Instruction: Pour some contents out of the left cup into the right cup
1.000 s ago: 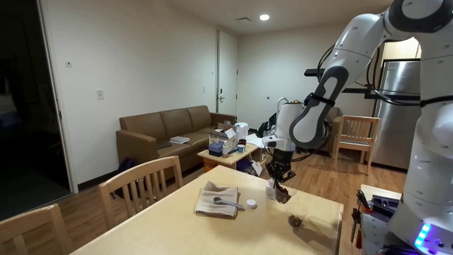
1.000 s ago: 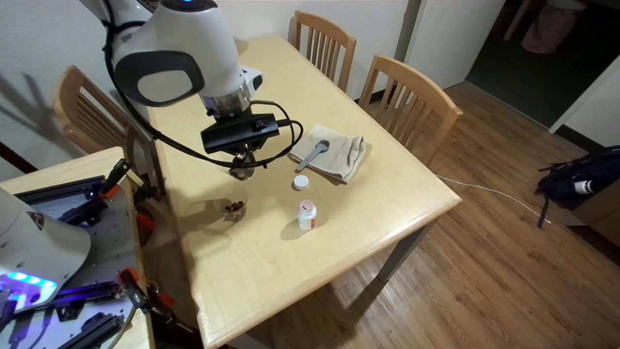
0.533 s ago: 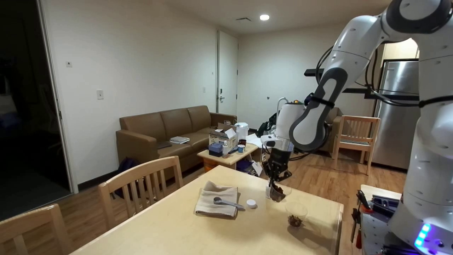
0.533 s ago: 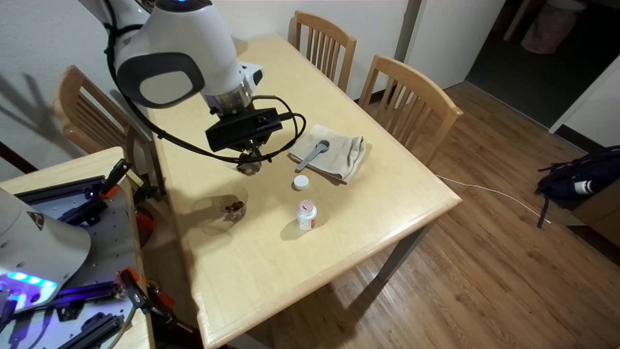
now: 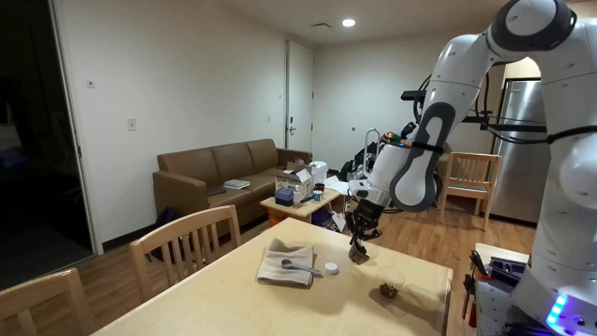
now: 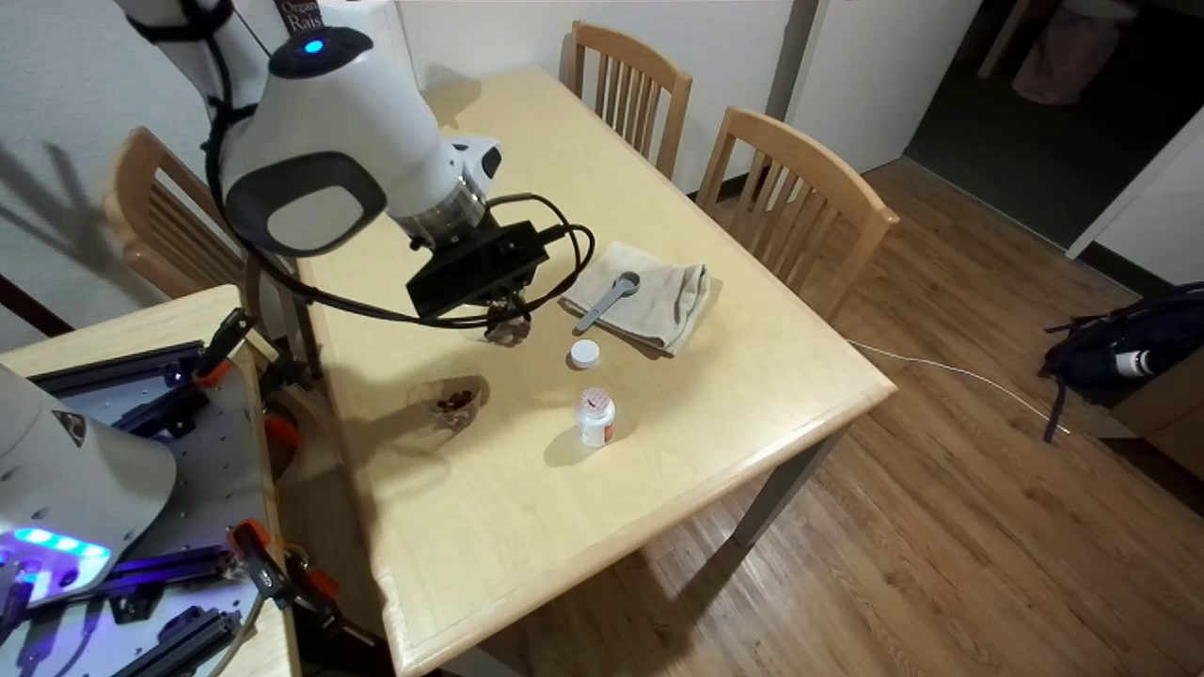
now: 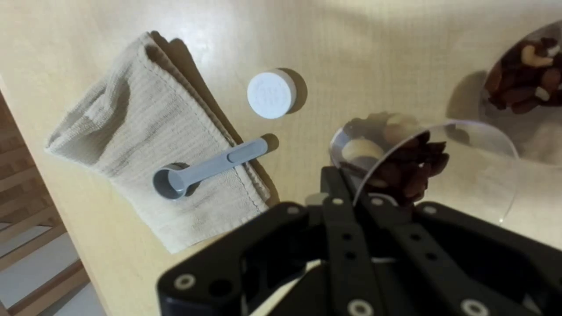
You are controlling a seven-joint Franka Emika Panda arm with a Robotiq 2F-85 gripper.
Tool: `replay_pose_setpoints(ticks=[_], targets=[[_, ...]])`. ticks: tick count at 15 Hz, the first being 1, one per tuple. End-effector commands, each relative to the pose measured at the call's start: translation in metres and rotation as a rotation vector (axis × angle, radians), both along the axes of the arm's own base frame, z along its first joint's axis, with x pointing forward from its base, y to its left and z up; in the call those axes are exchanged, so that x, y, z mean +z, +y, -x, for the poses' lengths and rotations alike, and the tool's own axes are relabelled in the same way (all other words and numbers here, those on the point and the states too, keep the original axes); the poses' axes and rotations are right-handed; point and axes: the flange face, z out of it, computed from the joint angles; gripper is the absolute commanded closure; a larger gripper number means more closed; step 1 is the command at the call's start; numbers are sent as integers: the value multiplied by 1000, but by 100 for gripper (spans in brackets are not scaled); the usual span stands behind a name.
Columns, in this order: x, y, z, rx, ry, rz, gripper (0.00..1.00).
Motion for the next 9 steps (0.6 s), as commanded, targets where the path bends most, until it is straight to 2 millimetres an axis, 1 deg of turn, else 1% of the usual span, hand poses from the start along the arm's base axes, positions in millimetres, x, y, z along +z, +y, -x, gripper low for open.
replay_pose_setpoints(ticks=[1,2,3,4,8,9], targets=[[4,-25,23,9,-62,47,97],[1,-26,27,8,-67,43,96],[-3,-26,16,9,-35,45,97],[-4,-30,19,10,-31,50,96],[-4,-28,17,12,-33,49,96],[-3,-31,15,27,-49,71,96]])
